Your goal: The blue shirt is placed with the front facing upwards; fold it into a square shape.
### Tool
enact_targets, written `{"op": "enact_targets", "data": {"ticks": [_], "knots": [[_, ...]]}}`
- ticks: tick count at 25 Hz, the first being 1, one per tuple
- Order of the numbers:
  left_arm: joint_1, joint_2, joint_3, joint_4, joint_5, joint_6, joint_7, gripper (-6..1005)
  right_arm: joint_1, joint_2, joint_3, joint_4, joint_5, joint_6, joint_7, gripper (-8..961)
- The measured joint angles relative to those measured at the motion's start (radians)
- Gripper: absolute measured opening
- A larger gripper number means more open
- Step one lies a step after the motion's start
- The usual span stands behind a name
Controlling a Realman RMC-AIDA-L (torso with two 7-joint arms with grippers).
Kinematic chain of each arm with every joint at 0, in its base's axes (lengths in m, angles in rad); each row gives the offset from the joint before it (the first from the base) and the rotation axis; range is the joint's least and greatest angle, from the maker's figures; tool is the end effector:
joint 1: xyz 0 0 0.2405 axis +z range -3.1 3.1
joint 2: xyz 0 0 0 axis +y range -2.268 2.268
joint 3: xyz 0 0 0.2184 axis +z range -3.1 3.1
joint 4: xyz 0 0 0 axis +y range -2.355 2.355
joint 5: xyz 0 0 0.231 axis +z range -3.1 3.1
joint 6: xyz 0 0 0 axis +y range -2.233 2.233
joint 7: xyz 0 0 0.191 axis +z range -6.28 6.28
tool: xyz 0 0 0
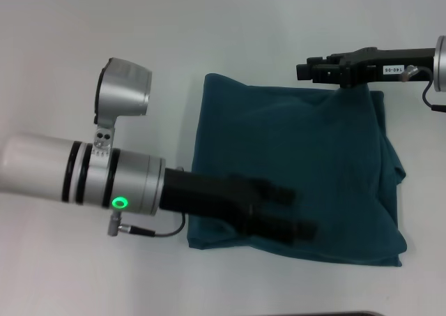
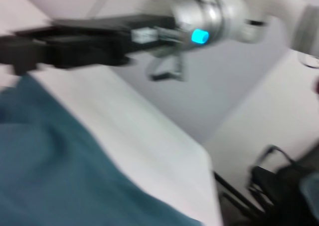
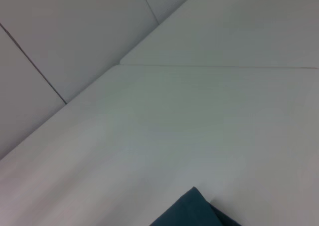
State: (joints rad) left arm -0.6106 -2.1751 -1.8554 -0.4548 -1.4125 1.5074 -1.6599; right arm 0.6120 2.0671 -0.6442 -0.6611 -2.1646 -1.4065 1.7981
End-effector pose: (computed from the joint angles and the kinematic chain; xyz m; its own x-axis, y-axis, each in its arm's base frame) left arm -0.1555 0.2668 -0.1454 0.7173 0.6317 0.2941 0.5177 -0.7656 0.3818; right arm 0.2419 0.3794 -0.0207 0.6229 -0.6453 -0.4424 -0.7511 -0.6514 -0.1073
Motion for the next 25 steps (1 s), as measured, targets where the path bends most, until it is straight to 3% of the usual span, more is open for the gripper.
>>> {"op": "enact_targets", "data": {"ticks": [5,12,18,25], "knots": [[-0.016,0.000,0.046,0.046,-0.067,-0.136,-0.001,913,0.001,0.002,0.000,0.000,0.002,0.000,0.000,374],[-0.018,0.000,0.140,0.049,-0.072,-0.190,-0.009,913,0.004,0.002,0.000,0.000,0.003,0.001,0.000,374],[-0.017,0.000,0.166,0.044,-0.073,-0.183,-0.009,912,0.008,0.002,0.000,0.000,0.002,0.004,0.000,374],[0.002,0.006,0.130,-0.019,-0.100,-0.069,0.000,912,0.006,0.001,-0.001,0.000,0.000,0.012,0.000,374]]}}
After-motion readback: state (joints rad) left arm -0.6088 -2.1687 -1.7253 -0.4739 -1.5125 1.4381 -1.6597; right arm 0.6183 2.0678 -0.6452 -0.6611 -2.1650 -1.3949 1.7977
